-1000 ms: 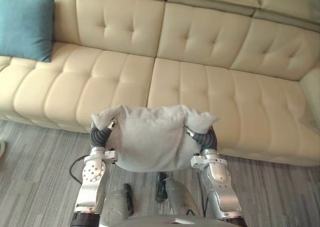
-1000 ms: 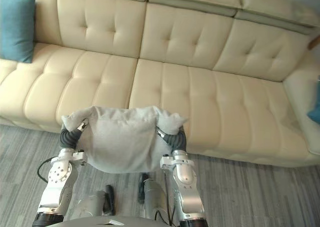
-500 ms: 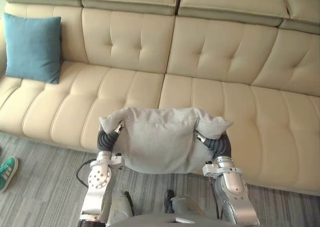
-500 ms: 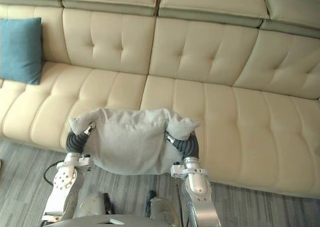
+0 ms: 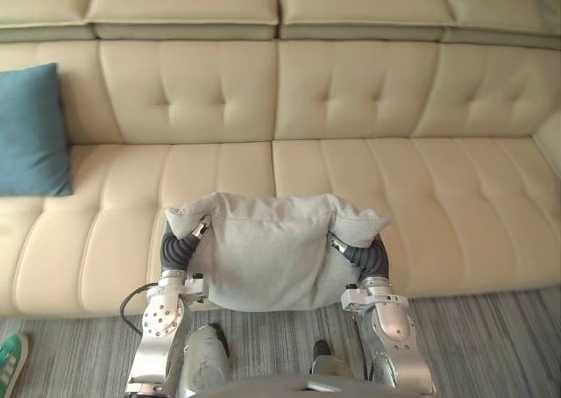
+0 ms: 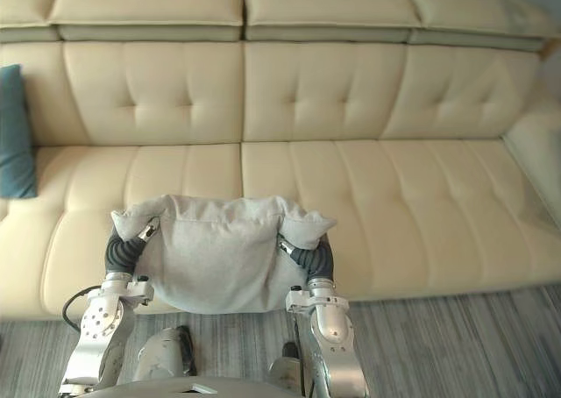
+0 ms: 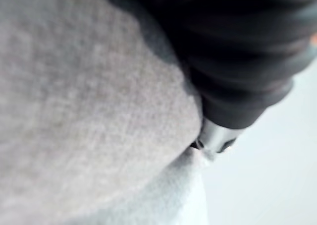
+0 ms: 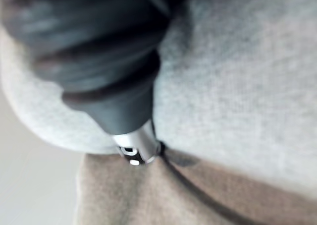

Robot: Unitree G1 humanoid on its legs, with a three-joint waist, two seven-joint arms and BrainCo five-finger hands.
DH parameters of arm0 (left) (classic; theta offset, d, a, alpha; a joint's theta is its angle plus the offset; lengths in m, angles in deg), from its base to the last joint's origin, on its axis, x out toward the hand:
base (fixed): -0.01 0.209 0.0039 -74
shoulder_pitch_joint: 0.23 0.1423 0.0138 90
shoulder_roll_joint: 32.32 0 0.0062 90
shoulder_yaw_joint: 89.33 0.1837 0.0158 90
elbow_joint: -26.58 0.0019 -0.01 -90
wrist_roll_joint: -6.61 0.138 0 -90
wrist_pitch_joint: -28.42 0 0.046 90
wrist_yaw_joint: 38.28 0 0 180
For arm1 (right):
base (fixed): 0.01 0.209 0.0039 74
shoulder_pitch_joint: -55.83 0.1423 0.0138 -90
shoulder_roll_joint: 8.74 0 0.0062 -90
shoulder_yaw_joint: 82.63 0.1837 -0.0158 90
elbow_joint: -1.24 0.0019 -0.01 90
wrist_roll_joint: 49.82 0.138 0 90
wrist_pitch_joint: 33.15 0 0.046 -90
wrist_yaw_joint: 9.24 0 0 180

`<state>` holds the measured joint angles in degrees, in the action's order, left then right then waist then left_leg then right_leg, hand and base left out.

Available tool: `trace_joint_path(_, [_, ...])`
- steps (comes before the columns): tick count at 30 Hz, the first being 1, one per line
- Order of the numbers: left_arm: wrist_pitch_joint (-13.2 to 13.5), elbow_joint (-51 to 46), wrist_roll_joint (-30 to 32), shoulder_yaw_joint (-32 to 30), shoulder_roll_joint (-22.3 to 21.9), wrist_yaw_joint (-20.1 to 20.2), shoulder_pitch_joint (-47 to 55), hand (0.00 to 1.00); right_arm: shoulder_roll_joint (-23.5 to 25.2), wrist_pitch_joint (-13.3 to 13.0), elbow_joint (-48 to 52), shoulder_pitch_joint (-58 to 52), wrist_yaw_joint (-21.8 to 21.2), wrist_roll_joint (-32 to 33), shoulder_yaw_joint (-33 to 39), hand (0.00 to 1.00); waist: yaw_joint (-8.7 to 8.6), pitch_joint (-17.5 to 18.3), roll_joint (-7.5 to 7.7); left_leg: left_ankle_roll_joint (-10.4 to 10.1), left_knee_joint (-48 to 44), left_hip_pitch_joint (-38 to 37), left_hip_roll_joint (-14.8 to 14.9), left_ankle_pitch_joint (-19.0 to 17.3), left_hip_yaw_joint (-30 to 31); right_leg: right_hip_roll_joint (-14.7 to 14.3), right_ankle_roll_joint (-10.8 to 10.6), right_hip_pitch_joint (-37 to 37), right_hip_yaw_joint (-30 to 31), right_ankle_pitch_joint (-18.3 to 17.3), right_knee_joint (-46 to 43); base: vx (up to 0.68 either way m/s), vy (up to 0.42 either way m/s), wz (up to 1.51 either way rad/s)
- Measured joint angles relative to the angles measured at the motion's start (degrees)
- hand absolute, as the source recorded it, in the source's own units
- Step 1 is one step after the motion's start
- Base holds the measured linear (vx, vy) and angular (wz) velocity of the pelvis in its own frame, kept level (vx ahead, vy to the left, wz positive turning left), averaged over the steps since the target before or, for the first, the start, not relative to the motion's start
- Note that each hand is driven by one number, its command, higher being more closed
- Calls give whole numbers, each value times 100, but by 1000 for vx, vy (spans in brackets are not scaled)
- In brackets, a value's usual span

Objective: Pick up cushions and gather them together orderly.

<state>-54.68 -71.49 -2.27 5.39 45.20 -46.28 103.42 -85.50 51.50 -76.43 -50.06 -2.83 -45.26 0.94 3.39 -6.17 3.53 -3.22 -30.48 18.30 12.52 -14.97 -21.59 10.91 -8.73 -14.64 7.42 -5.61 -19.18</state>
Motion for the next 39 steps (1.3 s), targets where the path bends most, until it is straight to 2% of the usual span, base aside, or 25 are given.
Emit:
trace_joint_path(1, [-3, 67, 1, 1, 18, 2, -9, 100, -1, 4, -258, 93, -1, -6, 0, 100, -62, 9, 60, 4, 58, -88, -32, 11, -87, 45, 5, -155, -41, 11, -177, -95, 43, -47])
trace_joint_path(4, [-6, 309, 3, 3, 16, 2, -75, 100, -16, 11, -802, 252, -18, -29, 2, 100, -186, 14, 55, 37, 214, 19, -172, 222, 66, 80, 37, -133, -225, 188, 217, -66, 14, -11])
trace_joint_path(9, [-21, 474, 3, -6, -22, -16, -163, 100, -16, 62, -918, 346, -65, -37, 46, 100, -164, 16, 52, 20, 424, 252, -377, 552, 551, 130, 25, -44, -435, 199, 573, -28, -62, 26])
trace_joint_path(13, [-19, 476, 2, 0, -12, -194, -533, 100, -42, 61, -950, 901, 11, -44, 94, 100, -168, 25, 71, -59, 1174, 262, -480, 960, 607, 121, 95, -105, -532, 337, 1045, -105, -89, 11])
trace_joint_path(15, [-16, 476, 2, -1, -6, -423, -893, 100, -142, 61, -1016, 1391, 85, -45, 93, 100, -170, 24, 67, -139, 1619, 274, -504, 1327, 599, 56, 171, -281, -520, 474, 1174, -82, -92, -6])
trace_joint_path(19, [-13, 490, 1, -14, 10, -926, -1868, 100, -184, 61, -1159, 2446, 502, -45, 68, 100, -187, 16, 44, -174, 1965, 511, -374, 1725, 587, -127, 105, -574, -526, 851, 1407, -36, -79, -9])
trace_joint_path(23, [-9, 714, 9, -121, 220, -1506, -3114, 100, -181, 57, -1257, 3694, 1050, -56, 50, 100, -212, -4, 12, -214, 2546, 543, -381, 2175, 620, -193, 141, -810, -612, 941, 1418, -55, -69, 6])
trace_joint_path(25, [-4, 829, 27, -226, 390, -1758, -3731, 100, -181, 50, -1478, 4404, 1304, -139, 55, 100, -212, -25, -21, -231, 2956, 478, -387, 2452, 666, -242, 153, -912, -674, 950, 1387, -63, -71, 13])
trace_joint_path(28, [63, 1367, 71, -254, 860, -2197, -4824, 100, -235, 47, -1805, 5560, 1717, -299, 114, 100, -138, -178, -265, -261, 3457, 481, -384, 2825, 823, -313, 145, -1050, -804, 971, 1360, -58, -37, 19])
trace_joint_path(31, [66, 1878, 72, -284, 1096, -2422, -5635, 100, -254, 51, -2168, 6365, 1998, -485, 303, 100, -23, -269, -388, -253, 3494, 690, -384, 2925, 887, -321, 137, -1283, -836, 973, 1245, -55, -10, 9])
trace_joint_path(35, [64, 2843, 70, -366, 1356, -2572, -7000, 100, -300, 56, -2892, 7638, 2326, -489, 729, 100, 13, -493, -493, -329, 3495, 1044, -388, 3087, 1109, -314, 134, -1593, -969, 969, 1110, -42, -12, 16])
trace_joint_path(39, [56, 3148, 58, -420, 1355, -2588, -7794, 100, -476, 57, -2974, 8253, 2515, -462, 1006, 100, 81, -757, -547, -348, 3499, 1399, -389, 3219, 1233, -298, 148, -2025, -1020, 888, 808, -41, -11, 13])
